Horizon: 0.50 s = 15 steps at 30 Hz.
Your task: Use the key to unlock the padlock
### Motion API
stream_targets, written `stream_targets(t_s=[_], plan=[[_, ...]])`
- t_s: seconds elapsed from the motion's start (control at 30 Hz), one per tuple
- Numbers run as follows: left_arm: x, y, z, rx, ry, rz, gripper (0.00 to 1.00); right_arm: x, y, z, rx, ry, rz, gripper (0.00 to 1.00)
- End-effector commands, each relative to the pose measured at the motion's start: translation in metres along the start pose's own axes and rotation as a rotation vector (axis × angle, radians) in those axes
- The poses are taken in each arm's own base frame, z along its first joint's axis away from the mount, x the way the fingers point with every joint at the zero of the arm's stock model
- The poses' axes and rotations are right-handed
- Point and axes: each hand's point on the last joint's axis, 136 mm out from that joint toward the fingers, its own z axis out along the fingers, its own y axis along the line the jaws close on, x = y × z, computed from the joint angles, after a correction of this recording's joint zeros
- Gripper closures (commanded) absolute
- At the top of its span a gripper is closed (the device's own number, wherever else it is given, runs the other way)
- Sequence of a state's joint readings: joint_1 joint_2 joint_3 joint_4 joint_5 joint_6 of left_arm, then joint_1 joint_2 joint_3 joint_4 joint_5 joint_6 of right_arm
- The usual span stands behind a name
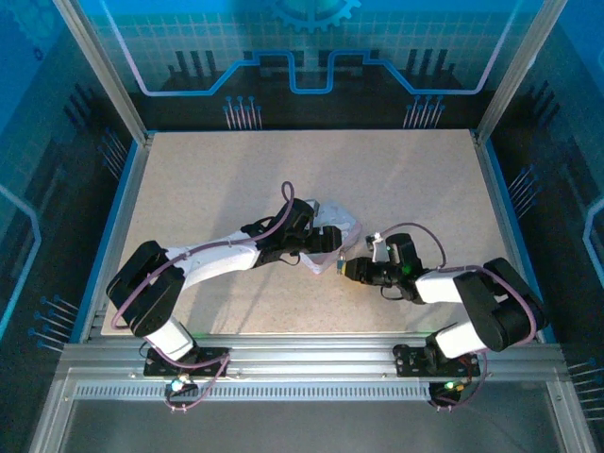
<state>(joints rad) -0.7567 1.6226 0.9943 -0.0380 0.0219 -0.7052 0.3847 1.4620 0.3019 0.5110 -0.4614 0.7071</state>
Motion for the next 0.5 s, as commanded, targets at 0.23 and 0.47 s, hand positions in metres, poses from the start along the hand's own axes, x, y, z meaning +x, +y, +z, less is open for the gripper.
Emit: stream_targets(t_s=[0.23,0.47], plan=[[0.006,0.009,0.005,-0.028,0.029,-0.011,0.16,-0.013,-0.002,0.012,-0.016,-0.01,0.003,0.69],[0.005,0.01,0.005,-0.03,0.028,-0.011,0.16,-0.012,-0.009,0.016,0.004,-0.005,0.018,0.73]])
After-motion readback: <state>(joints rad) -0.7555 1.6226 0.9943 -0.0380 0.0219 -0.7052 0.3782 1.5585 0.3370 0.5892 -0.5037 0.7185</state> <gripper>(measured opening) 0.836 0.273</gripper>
